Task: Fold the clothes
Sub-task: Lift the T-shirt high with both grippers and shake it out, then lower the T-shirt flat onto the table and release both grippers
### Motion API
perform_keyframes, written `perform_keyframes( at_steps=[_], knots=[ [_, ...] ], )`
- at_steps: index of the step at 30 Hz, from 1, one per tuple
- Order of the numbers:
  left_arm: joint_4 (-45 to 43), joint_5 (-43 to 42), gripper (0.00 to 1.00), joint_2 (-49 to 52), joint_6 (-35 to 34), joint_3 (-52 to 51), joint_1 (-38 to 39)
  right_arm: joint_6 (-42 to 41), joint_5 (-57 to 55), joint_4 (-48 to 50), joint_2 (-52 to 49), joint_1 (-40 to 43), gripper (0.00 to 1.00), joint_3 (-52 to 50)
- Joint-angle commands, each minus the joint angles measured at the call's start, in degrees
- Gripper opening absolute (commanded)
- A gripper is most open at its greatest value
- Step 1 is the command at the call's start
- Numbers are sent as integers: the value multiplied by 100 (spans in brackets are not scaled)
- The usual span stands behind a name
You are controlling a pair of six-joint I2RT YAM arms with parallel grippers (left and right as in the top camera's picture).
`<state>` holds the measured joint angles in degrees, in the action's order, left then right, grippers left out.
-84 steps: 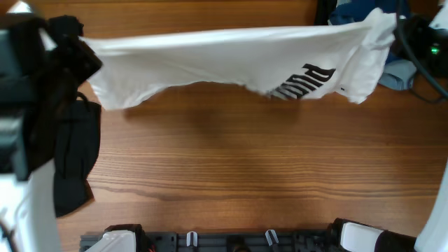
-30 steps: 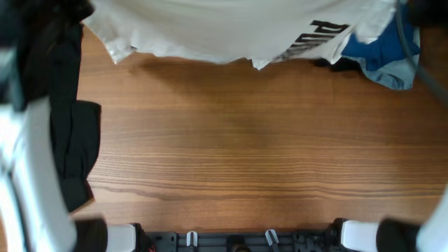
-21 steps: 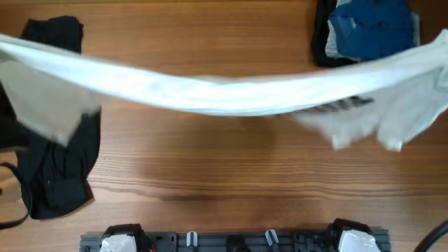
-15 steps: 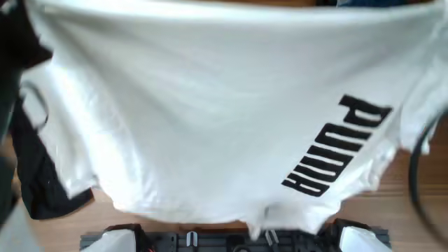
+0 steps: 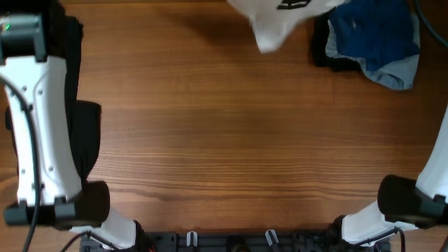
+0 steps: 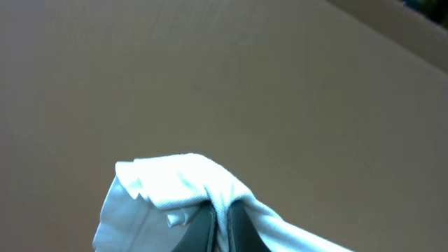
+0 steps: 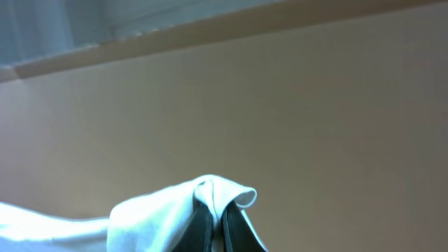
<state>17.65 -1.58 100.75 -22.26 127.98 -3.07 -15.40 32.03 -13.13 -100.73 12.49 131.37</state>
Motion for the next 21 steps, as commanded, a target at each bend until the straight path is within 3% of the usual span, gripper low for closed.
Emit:
perform_keyframes(
  at_steps=[1,5,9,14,16,18,21],
  knots=[
    [1368,101,4,-214,-66,103,-31,446,302,-1108,-22,-94,4,127],
    [4483,214,4,249,-44,103,-109,1954,181,-3689,-798,-763,4,-31],
    [6542,184,4,765,-42,101,-247,2273,103,-5486,-1504,-1034,4,-59],
    [7897,186,4,697,-44,101,-240,2229,-264,-6852,-1021,-979,5,-57],
    [7890,-9,4,490,131,-173,-201,1932,-874,-7508,-649,-979,5,-59],
    [7886,15,4,-55,125,-861,-203,1744,-1272,-7906,-291,-981,5,-118],
    [7770,125,4,-1088,-26,-2216,-208,1360,-1626,-7899,568,-986,5,-1132]
  ],
)
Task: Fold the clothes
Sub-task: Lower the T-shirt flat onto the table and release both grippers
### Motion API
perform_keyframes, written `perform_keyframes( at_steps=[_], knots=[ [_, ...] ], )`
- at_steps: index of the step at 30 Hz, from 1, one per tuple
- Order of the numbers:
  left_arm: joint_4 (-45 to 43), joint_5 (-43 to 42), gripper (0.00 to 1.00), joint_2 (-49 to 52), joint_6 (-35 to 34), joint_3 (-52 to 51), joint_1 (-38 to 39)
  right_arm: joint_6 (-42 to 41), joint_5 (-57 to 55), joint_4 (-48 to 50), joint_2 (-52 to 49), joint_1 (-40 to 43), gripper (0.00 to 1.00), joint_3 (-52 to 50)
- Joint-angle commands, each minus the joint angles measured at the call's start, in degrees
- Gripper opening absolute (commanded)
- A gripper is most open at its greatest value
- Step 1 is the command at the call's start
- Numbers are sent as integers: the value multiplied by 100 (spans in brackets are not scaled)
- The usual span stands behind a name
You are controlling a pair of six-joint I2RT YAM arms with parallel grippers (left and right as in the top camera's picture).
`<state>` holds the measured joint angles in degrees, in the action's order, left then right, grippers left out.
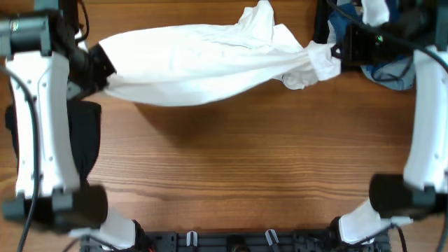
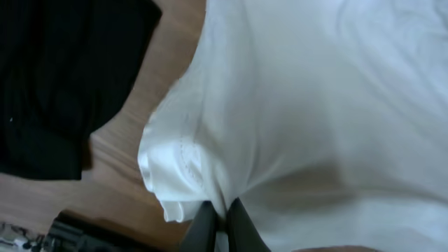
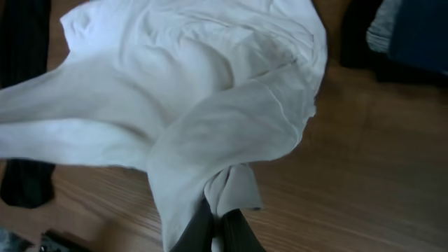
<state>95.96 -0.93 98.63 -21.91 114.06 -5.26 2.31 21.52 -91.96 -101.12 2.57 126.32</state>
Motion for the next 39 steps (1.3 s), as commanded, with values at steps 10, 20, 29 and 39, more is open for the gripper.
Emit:
perform_keyframes(
  at_steps=[10,20,29,39],
  knots=[
    [-450,55,4,-2675,-909,-3893,11,-1154,-905,1132,3659,7,4,-6004],
    [-1725,404,4,-2673,-2083,-5211,11,-1104,-560,2780,2288,4,5,-6312],
    [-3716,1290,4,-2662,-2426,-6404,9,-824,-9,5073,1591,-72,4,-6310],
    [-5311,1790,11,-1655,-2420,-6435,11,-846,-22,6277,590,-376,4,-6310]
  ],
)
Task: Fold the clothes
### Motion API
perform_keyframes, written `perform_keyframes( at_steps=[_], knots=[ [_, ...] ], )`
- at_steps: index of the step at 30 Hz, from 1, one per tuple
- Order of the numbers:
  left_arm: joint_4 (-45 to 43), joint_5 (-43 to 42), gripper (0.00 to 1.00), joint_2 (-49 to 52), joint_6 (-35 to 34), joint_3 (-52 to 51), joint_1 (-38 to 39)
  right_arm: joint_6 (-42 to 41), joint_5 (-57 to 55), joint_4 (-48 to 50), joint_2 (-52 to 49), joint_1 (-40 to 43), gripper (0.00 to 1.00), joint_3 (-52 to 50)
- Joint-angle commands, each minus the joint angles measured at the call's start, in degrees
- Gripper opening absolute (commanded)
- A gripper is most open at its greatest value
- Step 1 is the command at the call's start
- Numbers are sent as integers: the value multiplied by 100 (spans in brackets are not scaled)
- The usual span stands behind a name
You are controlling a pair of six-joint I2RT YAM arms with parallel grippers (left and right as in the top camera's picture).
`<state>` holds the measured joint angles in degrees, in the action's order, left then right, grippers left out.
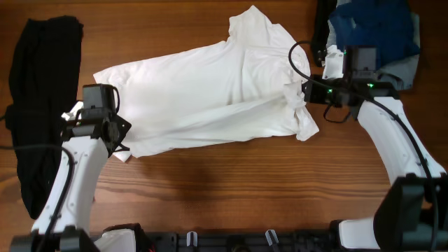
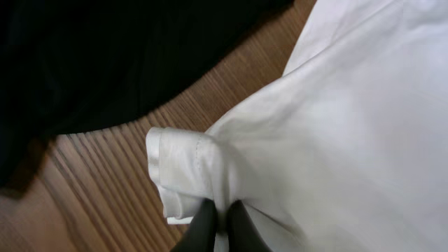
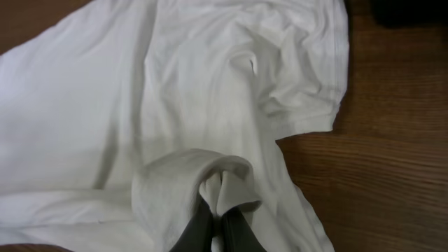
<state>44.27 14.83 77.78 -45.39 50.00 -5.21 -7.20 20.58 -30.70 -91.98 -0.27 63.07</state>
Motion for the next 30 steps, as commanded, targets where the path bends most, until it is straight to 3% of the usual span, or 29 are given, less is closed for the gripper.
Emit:
perform_keyframes(
  at_steps=[1,3,4,6,10,12,15,18,22,30],
  knots=[
    [-289,216,23,586,-72,-28,7,107,72,282,-444,-116,19,13],
    [-741,221,52,890,-66,-28,7,111,74,601,-640,-140,74,15],
    [-1161,219,63,1032,111,-26,7,125,72,708,-662,-138,81,17],
    [-1495,214,75,984,647,63,4,129,76,564,-636,-138,93,306],
    [-350,-601,97,612,2188,1585,7,728,114,-1025,-551,-140,97,2072],
    [442,-1453,99,647,2767,2752,7,1045,46,-1849,-553,-210,99,3220],
    [717,-1676,100,1058,3322,3864,2,1178,-304,-2214,-553,-431,99,4048],
    [654,-1600,100,2041,3460,4452,-125,1178,-407,-2208,-595,-535,99,4109],
    [133,-1523,100,3464,2865,4618,-678,1182,-404,-2402,-787,-540,99,4105],
    [-651,-1550,97,4428,3062,4616,-1058,1322,-404,-2435,-1296,-540,99,4030]
  ],
)
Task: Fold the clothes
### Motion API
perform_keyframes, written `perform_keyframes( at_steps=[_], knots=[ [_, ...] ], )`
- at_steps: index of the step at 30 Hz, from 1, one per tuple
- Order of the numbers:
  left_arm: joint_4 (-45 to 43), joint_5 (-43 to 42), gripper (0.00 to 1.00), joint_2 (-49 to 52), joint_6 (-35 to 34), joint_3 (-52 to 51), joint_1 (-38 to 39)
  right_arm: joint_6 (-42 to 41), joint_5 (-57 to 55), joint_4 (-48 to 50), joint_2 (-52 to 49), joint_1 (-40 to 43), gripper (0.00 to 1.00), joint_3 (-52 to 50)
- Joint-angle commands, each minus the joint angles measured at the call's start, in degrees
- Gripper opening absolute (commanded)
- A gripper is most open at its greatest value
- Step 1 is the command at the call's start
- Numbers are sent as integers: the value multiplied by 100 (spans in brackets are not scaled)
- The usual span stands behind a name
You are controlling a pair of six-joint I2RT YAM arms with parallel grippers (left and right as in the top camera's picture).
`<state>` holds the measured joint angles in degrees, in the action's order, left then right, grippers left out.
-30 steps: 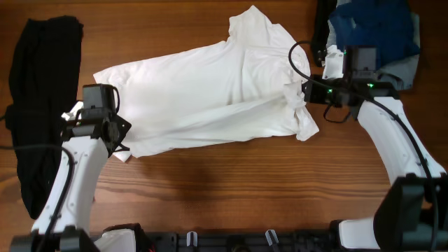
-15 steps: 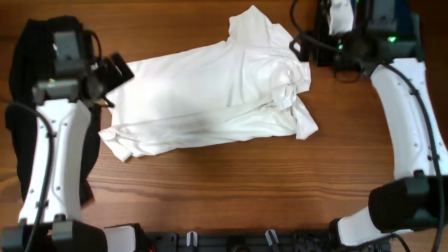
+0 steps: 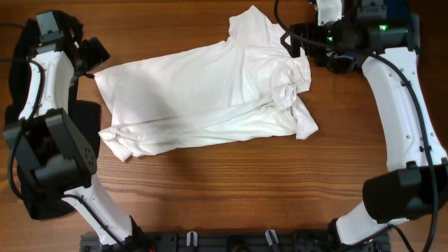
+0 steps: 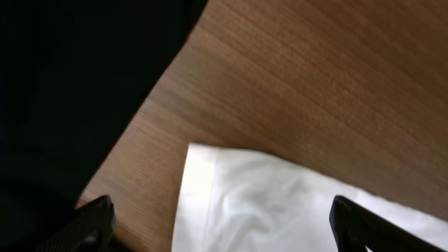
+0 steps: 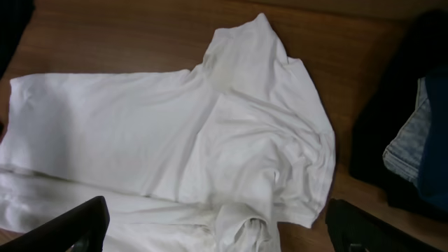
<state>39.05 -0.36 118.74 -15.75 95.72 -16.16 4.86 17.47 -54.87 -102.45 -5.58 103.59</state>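
A white T-shirt (image 3: 196, 98) lies spread out and creased on the wooden table (image 3: 231, 189); one sleeve is bunched at its right side (image 3: 287, 92). My left gripper (image 3: 96, 52) hangs open over the shirt's far left corner (image 4: 238, 203), its fingers wide apart with nothing between them. My right gripper (image 3: 289, 40) is open above the shirt's far right end and holds nothing. The right wrist view looks down on the shirt (image 5: 196, 133) with its gripper (image 5: 217, 234) well above it.
A black garment (image 3: 85, 129) lies along the table's left edge, partly under my left arm, and fills the left wrist view's left side (image 4: 63, 91). A pile of dark and blue clothes (image 5: 413, 140) sits at the far right, behind my right arm.
Both grippers have let go of the shirt and opened. The left is now at the shirt's far left corner instead of the near one. The right has moved from the bunched sleeve to the far right.
Both grippers first held the white shirt up, mostly outside the overhead view. Then it hung stretched between them over the far half of the table. Then it lay on the table with both still shut on it. Now it lies released.
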Motion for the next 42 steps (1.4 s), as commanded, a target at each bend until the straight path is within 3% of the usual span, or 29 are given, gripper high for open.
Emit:
perform_keyframes(
  at_steps=[1,5,10,18,21,23,24,30,36,42],
  knots=[
    [-164,-31,96,431,118,44,39,116,-94,-22,-313,-9,99,-22],
    [-225,-4,91,822,205,39,37,111,-94,-24,-428,-9,98,-24],
    [-356,-4,75,942,203,-26,57,101,-94,-26,-428,-9,96,-39],
    [-531,-4,63,1235,205,-37,258,50,-92,2,-428,-9,94,-131],
    [-544,-2,42,1248,205,-48,321,-17,-94,57,-428,-9,90,-131],
    [-428,105,9,1233,205,-46,299,-214,-92,599,-428,-9,86,-131],
    [-282,293,4,1176,203,-46,273,-264,-92,938,-428,-9,81,-131],
    [354,599,4,184,203,-46,111,-802,-330,3344,-1110,-22,74,-57],
    [431,599,4,-120,201,-46,358,-931,44,3462,-3169,-105,76,1270],
    [433,599,4,-120,201,-46,595,-780,-7,3668,-4393,-197,79,1351]
  ],
)
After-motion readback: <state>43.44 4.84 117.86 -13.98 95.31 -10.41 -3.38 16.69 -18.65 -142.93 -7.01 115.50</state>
